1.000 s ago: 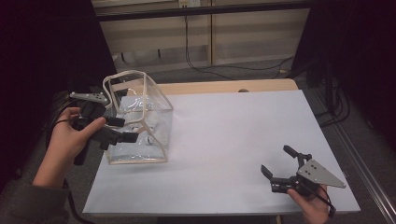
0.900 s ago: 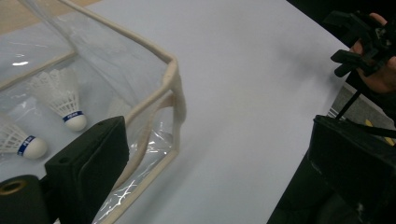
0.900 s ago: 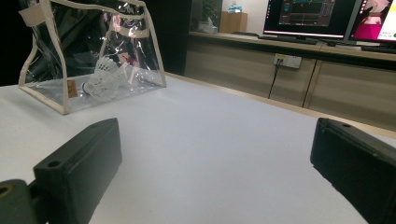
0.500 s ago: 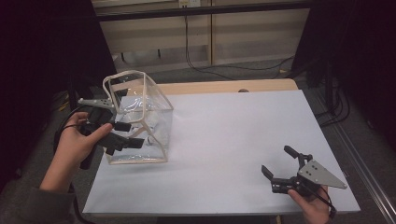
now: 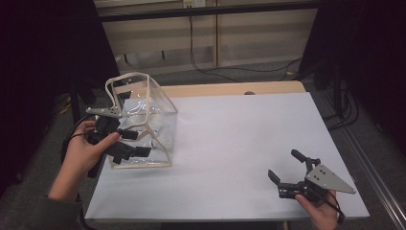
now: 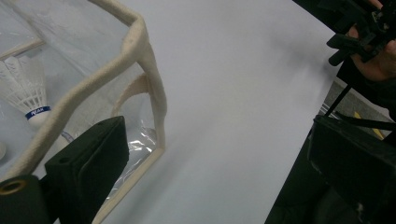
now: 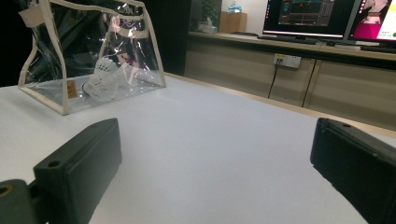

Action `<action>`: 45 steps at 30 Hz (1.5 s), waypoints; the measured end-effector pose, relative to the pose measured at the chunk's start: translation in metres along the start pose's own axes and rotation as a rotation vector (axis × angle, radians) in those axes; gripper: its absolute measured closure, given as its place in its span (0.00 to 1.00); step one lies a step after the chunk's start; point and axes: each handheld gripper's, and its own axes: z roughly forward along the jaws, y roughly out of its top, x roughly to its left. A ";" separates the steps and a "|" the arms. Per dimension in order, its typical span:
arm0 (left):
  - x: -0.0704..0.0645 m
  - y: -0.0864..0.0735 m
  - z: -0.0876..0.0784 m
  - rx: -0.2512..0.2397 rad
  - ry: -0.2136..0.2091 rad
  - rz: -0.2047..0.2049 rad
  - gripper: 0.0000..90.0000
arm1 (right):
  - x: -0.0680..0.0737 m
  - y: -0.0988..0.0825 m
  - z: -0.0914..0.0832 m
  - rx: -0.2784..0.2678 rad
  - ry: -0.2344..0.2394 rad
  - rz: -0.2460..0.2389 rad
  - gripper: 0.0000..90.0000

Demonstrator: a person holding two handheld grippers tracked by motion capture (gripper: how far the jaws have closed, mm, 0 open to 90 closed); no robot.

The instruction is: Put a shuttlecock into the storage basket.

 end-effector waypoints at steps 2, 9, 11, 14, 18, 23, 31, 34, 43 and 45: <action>0.001 -0.002 0.001 0.002 -0.001 -0.003 0.06 | 0.000 0.000 0.000 0.001 -0.002 0.000 0.02; 0.001 -0.005 0.006 0.011 0.002 0.003 0.06 | 0.000 0.000 0.000 0.001 -0.001 -0.001 0.02; 0.001 -0.006 0.008 0.005 -0.003 0.002 0.06 | 0.000 0.000 0.000 0.001 0.000 -0.001 0.02; 0.001 -0.007 0.010 0.004 0.002 0.003 0.06 | 0.000 0.000 0.000 0.001 -0.002 -0.001 0.02; 0.000 -0.008 0.013 0.009 -0.005 0.007 0.06 | 0.000 0.000 0.000 -0.002 -0.002 -0.004 0.02; -0.001 -0.010 0.017 0.010 -0.002 0.009 0.06 | 0.000 0.001 0.000 -0.003 -0.001 -0.004 0.02; 0.001 -0.016 0.024 0.015 -0.003 0.012 0.06 | 0.000 0.001 0.000 -0.003 -0.001 -0.005 0.02; 0.002 -0.018 0.025 0.012 -0.006 0.009 0.06 | 0.000 0.001 0.000 -0.004 -0.002 -0.005 0.02; 0.003 -0.025 0.031 0.005 -0.009 0.009 0.06 | 0.000 0.001 0.000 -0.003 -0.001 -0.005 0.02; 0.003 -0.026 0.032 0.006 -0.011 0.011 0.06 | 0.000 0.001 -0.001 -0.004 0.001 -0.005 0.02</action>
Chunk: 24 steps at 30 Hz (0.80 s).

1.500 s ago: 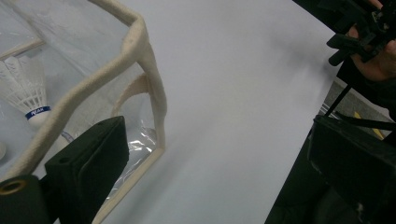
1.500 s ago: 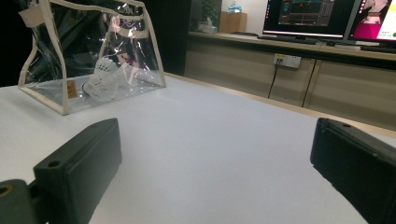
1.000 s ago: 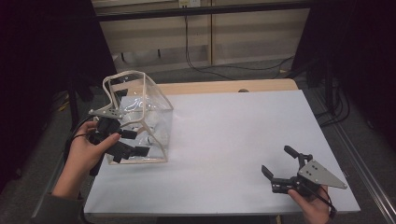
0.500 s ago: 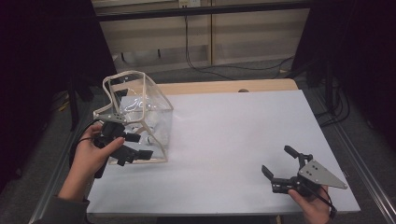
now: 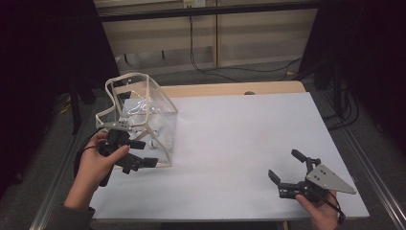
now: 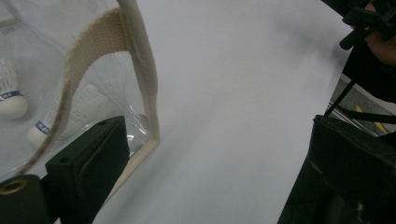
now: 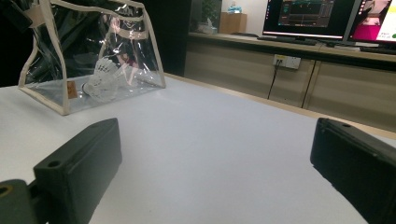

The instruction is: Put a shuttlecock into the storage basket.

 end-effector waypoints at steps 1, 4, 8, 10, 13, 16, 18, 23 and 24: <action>0.000 -0.001 0.001 0.000 0.001 -0.001 0.06 | 0.000 0.000 0.000 0.000 0.000 -0.001 0.02; 0.000 -0.003 0.003 0.001 -0.001 0.000 0.06 | 0.000 0.000 0.000 0.001 0.001 -0.001 0.02; 0.000 -0.006 0.005 -0.002 -0.003 0.002 0.06 | 0.000 0.000 0.000 -0.001 0.000 0.000 0.02; 0.001 -0.007 0.006 -0.003 -0.001 0.000 0.06 | 0.000 0.000 0.000 -0.001 0.000 -0.001 0.02; 0.002 -0.010 0.008 -0.009 -0.008 -0.003 0.06 | 0.000 0.000 0.000 0.001 -0.001 -0.001 0.02; 0.002 -0.012 0.010 -0.003 0.003 0.002 0.06 | 0.000 0.000 0.000 0.001 0.000 -0.002 0.02; 0.002 -0.014 0.011 -0.011 -0.002 -0.002 0.06 | 0.000 0.000 0.000 0.000 0.000 0.000 0.02; 0.004 -0.018 0.015 -0.014 -0.005 -0.005 0.06 | 0.000 0.000 0.000 0.000 -0.001 -0.002 0.02; 0.004 -0.019 0.016 -0.017 -0.005 -0.005 0.06 | 0.000 0.000 0.000 0.000 -0.001 -0.002 0.02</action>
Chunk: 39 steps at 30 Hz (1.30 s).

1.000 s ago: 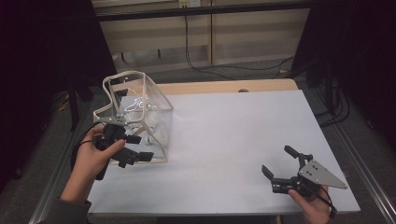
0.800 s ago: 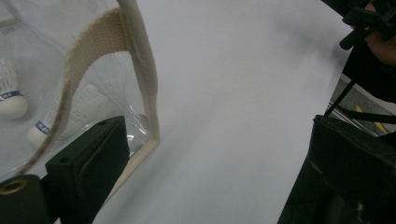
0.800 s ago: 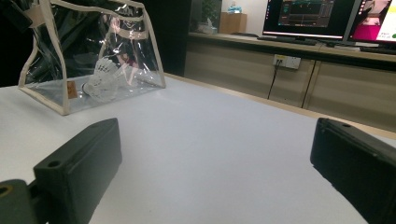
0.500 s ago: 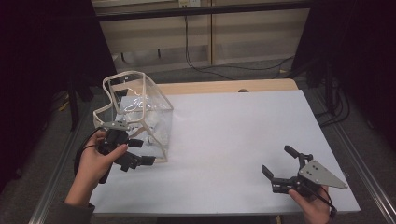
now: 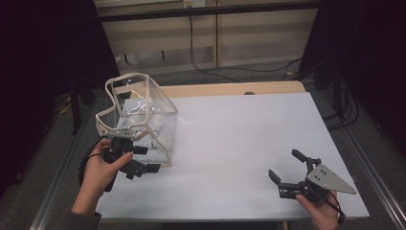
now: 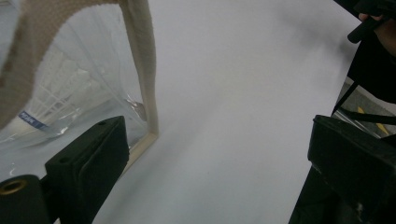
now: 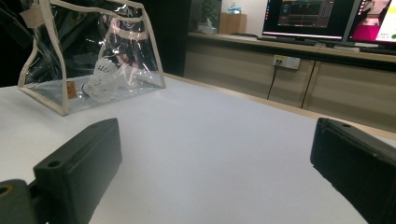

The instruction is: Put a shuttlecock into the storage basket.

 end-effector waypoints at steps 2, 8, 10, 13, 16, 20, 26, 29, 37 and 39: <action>0.000 -0.001 0.002 0.002 0.004 0.002 0.06 | 0.000 0.000 0.000 0.001 -0.002 -0.001 0.02; 0.001 -0.004 0.005 -0.012 0.002 0.001 0.06 | 0.000 0.000 0.000 0.000 0.000 0.000 0.02; 0.001 -0.006 0.007 -0.012 -0.003 -0.003 0.06 | 0.000 0.000 0.000 0.000 0.000 -0.001 0.02; 0.002 -0.008 0.010 -0.014 -0.003 -0.005 0.06 | 0.000 0.000 0.000 0.000 0.000 -0.001 0.02; 0.003 -0.010 0.012 -0.013 -0.002 -0.008 0.06 | 0.000 0.000 0.000 -0.001 0.002 0.000 0.02; 0.004 -0.012 0.014 -0.023 -0.011 -0.012 0.06 | 0.000 0.000 0.000 0.000 0.002 0.000 0.02; 0.005 -0.017 0.019 -0.027 -0.011 -0.017 0.06 | 0.000 0.000 0.000 0.000 0.002 -0.001 0.02; 0.005 -0.018 0.020 -0.028 -0.013 -0.020 0.06 | 0.000 0.000 0.000 0.000 0.003 0.000 0.02; 0.008 -0.024 0.026 -0.032 -0.016 -0.030 0.06 | 0.000 0.000 0.000 -0.001 0.003 0.001 0.02; 0.008 -0.026 0.027 -0.036 -0.021 -0.034 0.06 | 0.000 0.000 0.000 0.000 0.004 0.001 0.02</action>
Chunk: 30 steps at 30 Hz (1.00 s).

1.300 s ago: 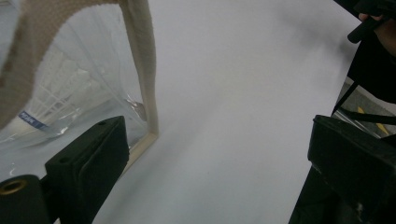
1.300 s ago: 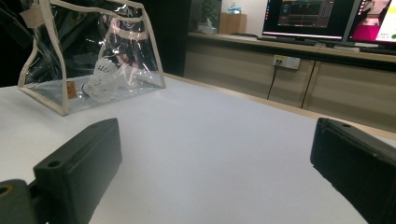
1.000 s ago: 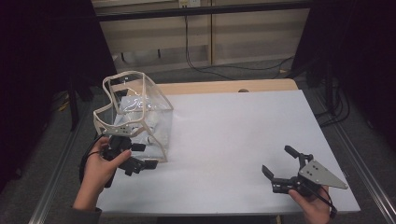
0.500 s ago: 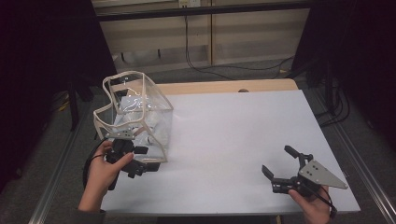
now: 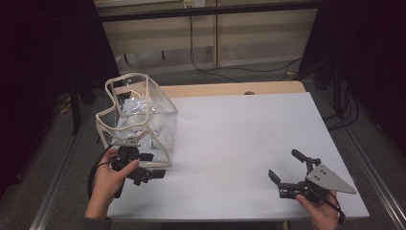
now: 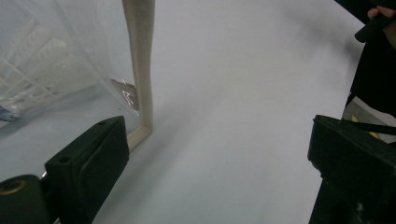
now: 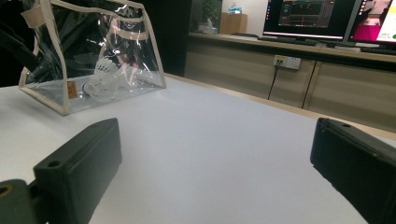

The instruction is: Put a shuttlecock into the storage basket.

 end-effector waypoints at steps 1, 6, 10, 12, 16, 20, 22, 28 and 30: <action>0.000 0.000 0.000 0.001 -0.001 -0.001 0.06 | 0.000 0.000 0.000 0.002 -0.003 -0.001 0.02; 0.000 -0.002 0.004 -0.007 -0.005 0.000 0.06 | 0.000 0.000 0.000 0.000 0.000 -0.001 0.02; 0.000 -0.005 0.006 -0.015 -0.004 -0.001 0.06 | 0.000 0.000 0.000 -0.001 -0.001 0.000 0.02; 0.000 -0.006 0.006 -0.019 -0.004 -0.002 0.06 | 0.000 0.000 0.000 -0.001 -0.001 -0.001 0.02; 0.000 -0.008 0.010 -0.018 -0.005 -0.002 0.06 | 0.000 0.000 0.000 0.002 -0.001 0.000 0.02; 0.001 -0.011 0.011 -0.019 -0.011 -0.006 0.06 | 0.000 0.000 0.000 0.000 -0.001 -0.001 0.02; 0.001 -0.012 0.011 -0.015 -0.014 -0.009 0.06 | 0.000 0.000 0.000 0.000 -0.001 -0.001 0.02; 0.001 -0.015 0.014 -0.025 -0.015 -0.011 0.06 | 0.000 0.000 0.000 0.002 0.000 -0.001 0.02; 0.001 -0.015 0.015 -0.024 -0.016 -0.013 0.06 | 0.000 0.000 0.000 0.003 -0.001 0.000 0.02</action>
